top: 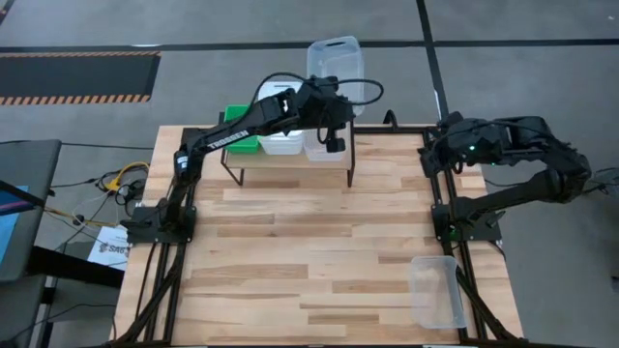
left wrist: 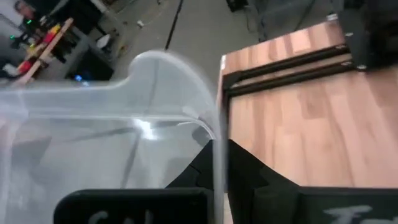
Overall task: Stack baskets on shelf by color
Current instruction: Stack the left transparent bin on top of the transparent bin on the shelf
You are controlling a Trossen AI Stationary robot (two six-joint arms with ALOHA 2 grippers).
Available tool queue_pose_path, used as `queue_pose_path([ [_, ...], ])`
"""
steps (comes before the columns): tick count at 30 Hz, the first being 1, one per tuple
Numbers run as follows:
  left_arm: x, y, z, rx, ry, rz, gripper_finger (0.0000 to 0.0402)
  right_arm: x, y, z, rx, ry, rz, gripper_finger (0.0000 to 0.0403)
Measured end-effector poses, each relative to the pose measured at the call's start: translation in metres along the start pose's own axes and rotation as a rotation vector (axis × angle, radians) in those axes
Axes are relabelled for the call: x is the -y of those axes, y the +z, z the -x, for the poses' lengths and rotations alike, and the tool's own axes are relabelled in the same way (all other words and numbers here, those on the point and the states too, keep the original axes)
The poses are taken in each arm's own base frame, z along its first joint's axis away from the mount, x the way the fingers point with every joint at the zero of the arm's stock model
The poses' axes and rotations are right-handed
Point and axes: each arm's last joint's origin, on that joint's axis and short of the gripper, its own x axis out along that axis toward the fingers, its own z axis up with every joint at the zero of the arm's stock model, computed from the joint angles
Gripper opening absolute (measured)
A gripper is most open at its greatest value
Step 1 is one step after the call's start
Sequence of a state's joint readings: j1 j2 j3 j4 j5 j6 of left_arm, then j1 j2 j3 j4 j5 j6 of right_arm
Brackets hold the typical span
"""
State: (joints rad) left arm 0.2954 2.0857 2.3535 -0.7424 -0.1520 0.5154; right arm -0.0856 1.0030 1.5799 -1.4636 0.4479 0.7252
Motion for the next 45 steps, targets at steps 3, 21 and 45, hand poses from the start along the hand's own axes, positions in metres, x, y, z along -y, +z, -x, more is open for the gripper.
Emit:
queue_pose_path([
  [3, 0.001, -0.010, -0.006, -0.061, -0.029, 0.043, 0.0000, -0.001, 0.000, -0.001, -0.005, -0.004, 0.003, 0.0175],
  [21, 0.026, -0.035, -0.024, -0.294, -0.161, 0.054, 0.0000, -0.002, 0.004, -0.007, -0.006, -0.035, -0.044, 0.0175],
  [45, 0.037, -0.028, -0.015, -0.318, -0.163, 0.090, 0.0000, -0.002, 0.004, -0.007, -0.009, -0.031, -0.042, 0.0175],
])
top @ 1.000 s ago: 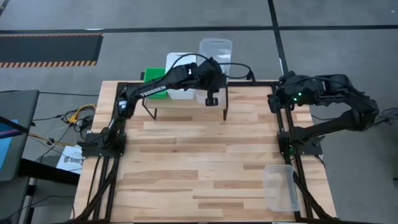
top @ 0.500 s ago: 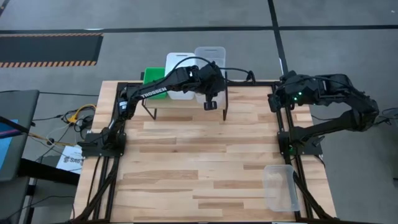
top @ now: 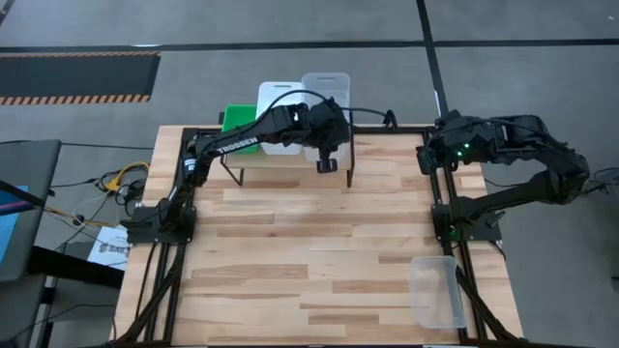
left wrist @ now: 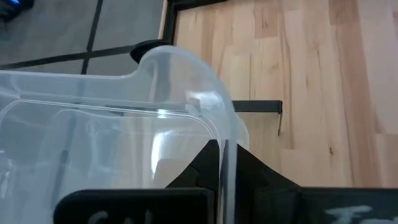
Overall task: Stack baskets on shelf by color
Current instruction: Stack the left transparent bin on top of the transparent bin on the shelf
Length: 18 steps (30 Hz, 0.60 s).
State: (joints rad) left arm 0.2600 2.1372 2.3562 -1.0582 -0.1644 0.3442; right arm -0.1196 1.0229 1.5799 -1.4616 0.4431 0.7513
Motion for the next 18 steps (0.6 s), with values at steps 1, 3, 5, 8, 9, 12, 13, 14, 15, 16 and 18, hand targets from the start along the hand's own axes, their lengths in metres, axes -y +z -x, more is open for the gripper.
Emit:
queue_pose_path([
  [1, 0.0000, -0.0001, 0.0000, -0.001, 0.000, -0.002, 0.0000, 0.0000, 0.0000, 0.0000, 0.000, 0.000, 0.000, 0.0175],
  [3, 0.0001, -0.0002, 0.0000, -0.002, 0.000, -0.003, 0.0000, 0.0000, 0.0000, 0.0000, 0.000, 0.000, 0.000, 0.0175],
  [5, 0.0001, -0.0001, 0.0000, -0.001, -0.001, -0.003, 0.0000, 0.0000, 0.0000, 0.0000, 0.000, 0.000, 0.000, 0.0175],
  [8, -0.0003, -0.0001, -0.0001, 0.000, 0.000, -0.006, 0.0002, 0.0000, 0.0000, 0.0000, -0.001, 0.000, 0.001, 0.0175],
  [9, -0.0003, -0.0001, -0.0001, 0.000, 0.000, -0.008, 0.0004, 0.0000, 0.0000, 0.0000, -0.001, 0.000, 0.001, 0.0175],
  [12, -0.0002, 0.0000, -0.0001, 0.003, -0.006, -0.009, 0.0017, 0.0002, -0.0001, 0.0001, -0.001, 0.000, 0.001, 0.0175],
  [13, 0.0001, 0.0001, -0.0001, 0.006, -0.015, -0.009, 0.0023, 0.0003, -0.0003, 0.0001, -0.002, -0.001, 0.002, 0.0175],
  [14, 0.0005, 0.0001, 0.0000, 0.009, -0.027, -0.009, 0.0029, 0.0003, -0.0003, 0.0000, -0.003, -0.002, 0.002, 0.0175],
  [15, 0.0007, 0.0001, 0.0000, 0.011, -0.034, -0.009, 0.0036, 0.0003, -0.0003, 0.0001, -0.003, -0.002, 0.002, 0.0175],
  [16, 0.0007, 0.0001, 0.0000, 0.011, -0.035, -0.008, 0.0042, 0.0003, -0.0003, 0.0000, -0.003, -0.002, 0.002, 0.0175],
  [18, 0.0010, 0.0002, 0.0000, 0.010, -0.033, -0.008, 0.0052, 0.0003, -0.0003, 0.0001, -0.003, -0.002, 0.002, 0.0175],
])
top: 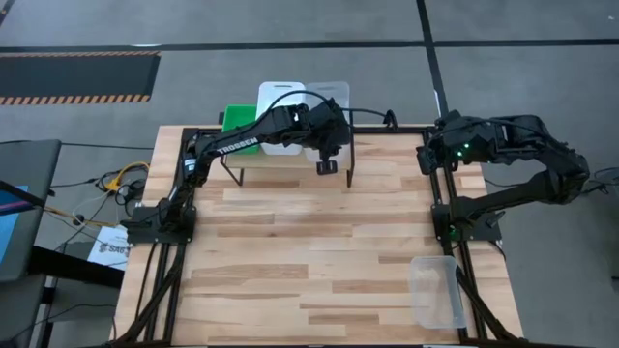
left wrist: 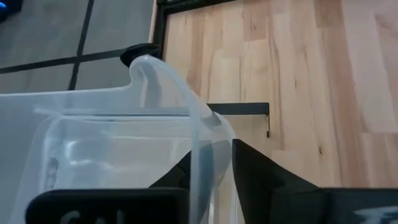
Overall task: Stack baskets on shelf by color
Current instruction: Stack the left transparent bin on top of the transparent bin on the shelf
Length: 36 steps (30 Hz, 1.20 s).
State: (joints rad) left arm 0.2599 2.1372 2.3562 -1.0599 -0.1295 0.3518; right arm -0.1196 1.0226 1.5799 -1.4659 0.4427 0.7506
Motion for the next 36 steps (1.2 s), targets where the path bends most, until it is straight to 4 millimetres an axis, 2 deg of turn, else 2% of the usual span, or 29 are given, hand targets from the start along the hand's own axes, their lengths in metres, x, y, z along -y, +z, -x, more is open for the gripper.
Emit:
queue_pose_path([
  [14, 0.000, 0.000, 0.000, -0.002, 0.014, -0.025, 0.0089, 0.000, 0.000, 0.000, -0.002, 0.002, 0.002, 0.0175],
  [19, 0.000, 0.000, 0.000, -0.006, 0.024, -0.037, 0.0122, 0.000, 0.000, 0.000, -0.003, 0.003, 0.002, 0.0175],
  [29, -0.001, 0.001, 0.001, -0.057, 0.159, -0.109, 0.0216, 0.000, 0.000, 0.000, -0.005, 0.004, 0.018, 0.0175],
  [36, -0.006, 0.009, 0.012, 0.034, 0.193, -0.083, 0.0235, 0.000, 0.000, 0.000, -0.008, 0.003, 0.028, 0.0175],
])
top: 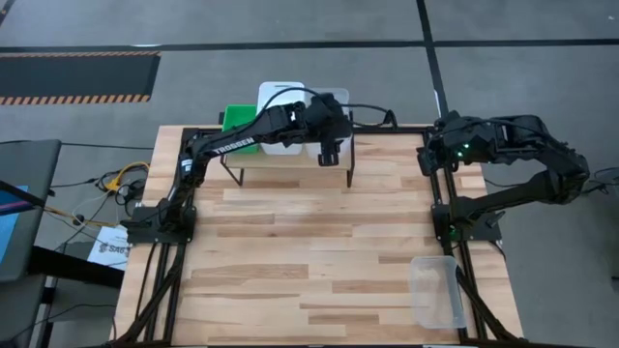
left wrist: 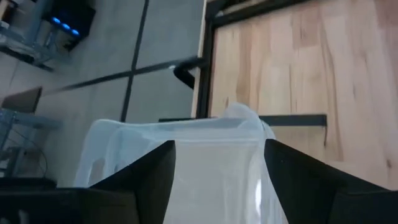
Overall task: Stack baskets on shelf by color
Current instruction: Stack the left transparent bin on top of the transparent bin on the shelf, then stack the transparent bin on top of the transparent bin on the shelf
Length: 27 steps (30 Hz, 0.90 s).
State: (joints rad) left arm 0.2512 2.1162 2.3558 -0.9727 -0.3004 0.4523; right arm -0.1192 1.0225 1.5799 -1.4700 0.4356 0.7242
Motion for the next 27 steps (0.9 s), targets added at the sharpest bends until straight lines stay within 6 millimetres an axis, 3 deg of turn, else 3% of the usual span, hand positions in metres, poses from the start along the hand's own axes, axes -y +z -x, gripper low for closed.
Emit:
queue_pose_path([
  [27, -0.030, 0.014, 0.063, 0.249, 0.050, 0.249, 0.0236, 0.003, -0.004, 0.000, -0.048, -0.010, 0.080, 0.0175],
])
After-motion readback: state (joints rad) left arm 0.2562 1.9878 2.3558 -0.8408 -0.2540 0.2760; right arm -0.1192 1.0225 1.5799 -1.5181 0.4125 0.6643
